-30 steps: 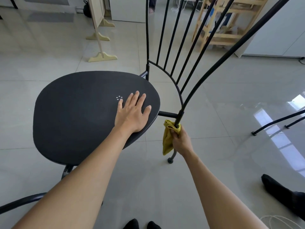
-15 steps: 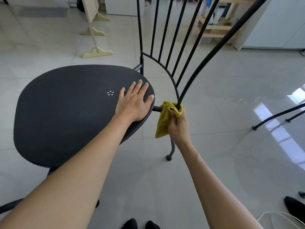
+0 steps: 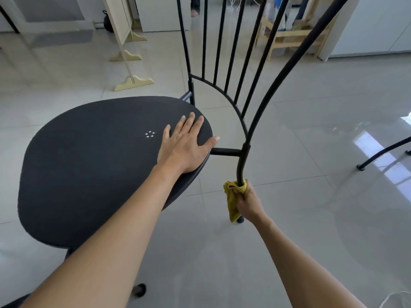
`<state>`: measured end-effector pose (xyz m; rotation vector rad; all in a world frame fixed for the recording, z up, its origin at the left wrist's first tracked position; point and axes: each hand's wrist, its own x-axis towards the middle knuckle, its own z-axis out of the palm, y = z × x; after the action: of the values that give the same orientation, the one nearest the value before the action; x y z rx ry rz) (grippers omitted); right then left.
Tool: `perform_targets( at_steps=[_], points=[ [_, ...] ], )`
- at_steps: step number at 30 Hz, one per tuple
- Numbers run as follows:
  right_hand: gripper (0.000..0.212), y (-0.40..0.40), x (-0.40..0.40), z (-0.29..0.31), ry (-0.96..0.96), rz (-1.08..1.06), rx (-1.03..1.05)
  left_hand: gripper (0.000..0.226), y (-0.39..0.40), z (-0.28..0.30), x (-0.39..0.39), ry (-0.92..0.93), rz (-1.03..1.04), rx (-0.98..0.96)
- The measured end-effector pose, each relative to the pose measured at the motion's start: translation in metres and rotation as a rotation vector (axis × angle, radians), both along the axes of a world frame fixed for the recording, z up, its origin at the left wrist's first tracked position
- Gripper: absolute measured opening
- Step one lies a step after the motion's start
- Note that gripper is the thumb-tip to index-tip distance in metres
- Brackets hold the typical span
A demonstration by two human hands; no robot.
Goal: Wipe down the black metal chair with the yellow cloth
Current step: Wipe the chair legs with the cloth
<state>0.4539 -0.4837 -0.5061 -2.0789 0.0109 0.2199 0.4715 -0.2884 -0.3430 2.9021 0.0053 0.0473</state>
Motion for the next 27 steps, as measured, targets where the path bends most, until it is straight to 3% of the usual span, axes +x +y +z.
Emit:
perform_targets(
  at_steps=[10,17,20,24,27],
  points=[
    [0.02,-0.008,0.003,-0.021,0.105,0.013,-0.113,0.06,-0.001,-0.002,0.003,0.026,-0.152,-0.004],
    [0.021,0.018,0.004,0.062,-0.219,0.025,-0.013,0.056,-0.01,-0.001,-0.002,0.018,-0.138,-0.029],
    [0.018,0.02,0.006,0.088,-0.252,0.009,0.089,0.057,-0.011,0.001,-0.003,0.027,-0.133,-0.021],
    [0.018,0.018,0.009,0.076,-0.256,0.037,0.158,0.057,-0.012,0.001,-0.003,0.026,-0.132,-0.032],
    [0.012,0.012,0.007,0.049,-0.135,0.041,0.118,0.057,-0.012,0.002,-0.004,0.035,-0.125,-0.045]
  ],
)
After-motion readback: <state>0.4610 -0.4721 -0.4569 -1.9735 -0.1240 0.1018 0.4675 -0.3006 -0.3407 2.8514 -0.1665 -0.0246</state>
